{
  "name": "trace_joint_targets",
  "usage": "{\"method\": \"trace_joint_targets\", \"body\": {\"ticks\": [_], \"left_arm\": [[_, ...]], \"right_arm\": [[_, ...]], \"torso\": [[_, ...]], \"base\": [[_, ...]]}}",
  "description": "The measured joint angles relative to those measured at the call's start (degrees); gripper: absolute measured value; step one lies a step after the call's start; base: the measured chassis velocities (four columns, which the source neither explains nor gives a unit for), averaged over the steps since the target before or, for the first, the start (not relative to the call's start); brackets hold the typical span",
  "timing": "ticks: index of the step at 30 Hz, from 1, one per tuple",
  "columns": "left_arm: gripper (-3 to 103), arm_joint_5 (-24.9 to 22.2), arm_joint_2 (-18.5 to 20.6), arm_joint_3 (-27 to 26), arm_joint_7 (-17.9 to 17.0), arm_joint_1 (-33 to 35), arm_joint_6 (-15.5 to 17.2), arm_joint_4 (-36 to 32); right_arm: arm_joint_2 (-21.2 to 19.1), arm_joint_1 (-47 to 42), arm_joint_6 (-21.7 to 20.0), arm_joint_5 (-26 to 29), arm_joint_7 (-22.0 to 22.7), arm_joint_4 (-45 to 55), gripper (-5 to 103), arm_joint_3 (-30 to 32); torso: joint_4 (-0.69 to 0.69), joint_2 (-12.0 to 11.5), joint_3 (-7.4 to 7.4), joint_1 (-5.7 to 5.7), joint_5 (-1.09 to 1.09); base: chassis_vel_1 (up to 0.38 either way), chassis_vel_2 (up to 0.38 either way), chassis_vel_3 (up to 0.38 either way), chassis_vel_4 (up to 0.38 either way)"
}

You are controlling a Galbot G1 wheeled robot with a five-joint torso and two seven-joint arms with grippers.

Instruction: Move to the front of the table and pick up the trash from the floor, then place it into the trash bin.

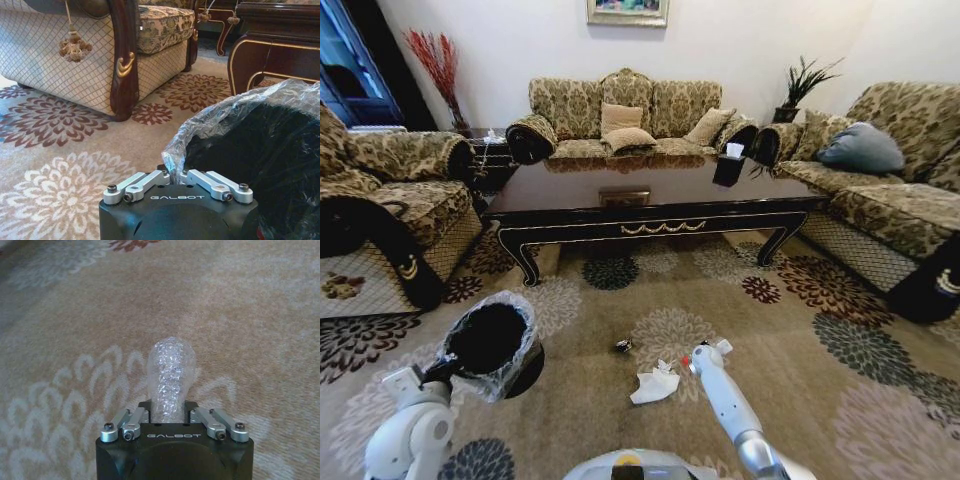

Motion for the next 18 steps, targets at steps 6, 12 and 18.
{"method": "trace_joint_targets", "body": {"ticks": [6,12,18], "left_arm": [[3,0.43,-1.3,2.04,0.01,0.97,0.0,-2.44],[3,2.99,-3.5,5.16,0.45,2.34,-0.17,-3.98],[3,5.37,-5.88,9.06,0.54,3.38,-0.81,-4.21]], "right_arm": [[-0.31,-4.84,5.19,-1.96,-3.88,12.83,23,-2.04],[-1.15,-7.64,9.2,-1.98,-7.55,24.75,23,-4.58],[-2.73,-10.95,17.65,-3.36,-19.21,35.52,23,-9.88]], "torso": [[0.01,0.0,0.01,0.0,0.01],[0.0,-0.01,0.01,0.0,0.0],[-0.01,-0.01,0.01,0.0,0.0]], "base": [[0.0,0.0,0.0,0.0],[0.0,0.0,0.0,0.0],[0.0,0.0,0.0,0.0]]}}
